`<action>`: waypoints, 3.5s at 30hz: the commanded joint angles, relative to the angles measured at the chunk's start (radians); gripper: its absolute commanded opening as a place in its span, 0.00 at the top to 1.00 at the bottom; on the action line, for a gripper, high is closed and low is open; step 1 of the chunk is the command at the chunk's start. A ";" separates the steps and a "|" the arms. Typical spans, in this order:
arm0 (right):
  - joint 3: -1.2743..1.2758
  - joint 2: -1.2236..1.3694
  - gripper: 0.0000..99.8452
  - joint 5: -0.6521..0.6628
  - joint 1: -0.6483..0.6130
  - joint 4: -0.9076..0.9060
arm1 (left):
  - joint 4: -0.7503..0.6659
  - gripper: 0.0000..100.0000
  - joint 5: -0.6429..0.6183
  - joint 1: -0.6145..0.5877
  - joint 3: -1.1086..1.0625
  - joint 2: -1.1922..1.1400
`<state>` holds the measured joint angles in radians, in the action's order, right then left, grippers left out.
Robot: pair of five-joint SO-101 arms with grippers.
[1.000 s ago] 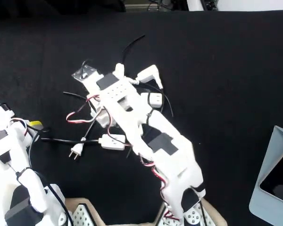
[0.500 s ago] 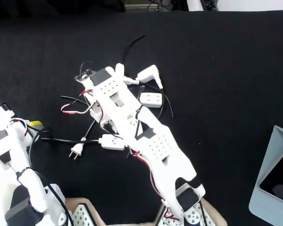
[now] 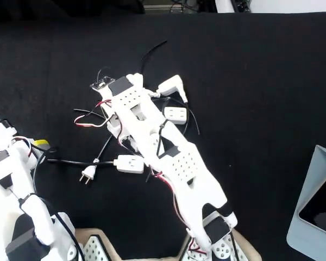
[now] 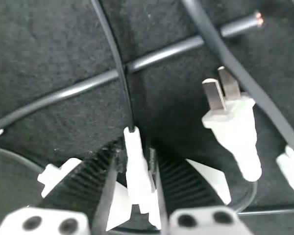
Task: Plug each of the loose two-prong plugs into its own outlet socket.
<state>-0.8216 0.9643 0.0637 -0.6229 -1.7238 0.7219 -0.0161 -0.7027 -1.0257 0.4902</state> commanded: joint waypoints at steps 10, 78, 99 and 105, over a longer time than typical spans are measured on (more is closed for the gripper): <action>0.038 -0.077 0.88 -0.017 0.015 -0.043 | -0.015 0.68 0.009 0.002 0.005 0.028; 0.122 -0.219 0.99 -0.008 0.041 0.037 | -0.015 0.68 0.011 0.002 0.005 0.028; 0.783 -1.164 0.99 -0.130 -0.020 0.161 | -0.003 0.67 -0.101 0.087 0.108 0.040; 1.201 -1.480 0.99 -0.152 -0.048 0.466 | 0.143 0.67 -0.155 0.188 0.259 0.040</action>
<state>0.2156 -0.3521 -0.0744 -0.6506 -1.4016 0.7664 -0.1297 -0.5785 -0.9168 0.5010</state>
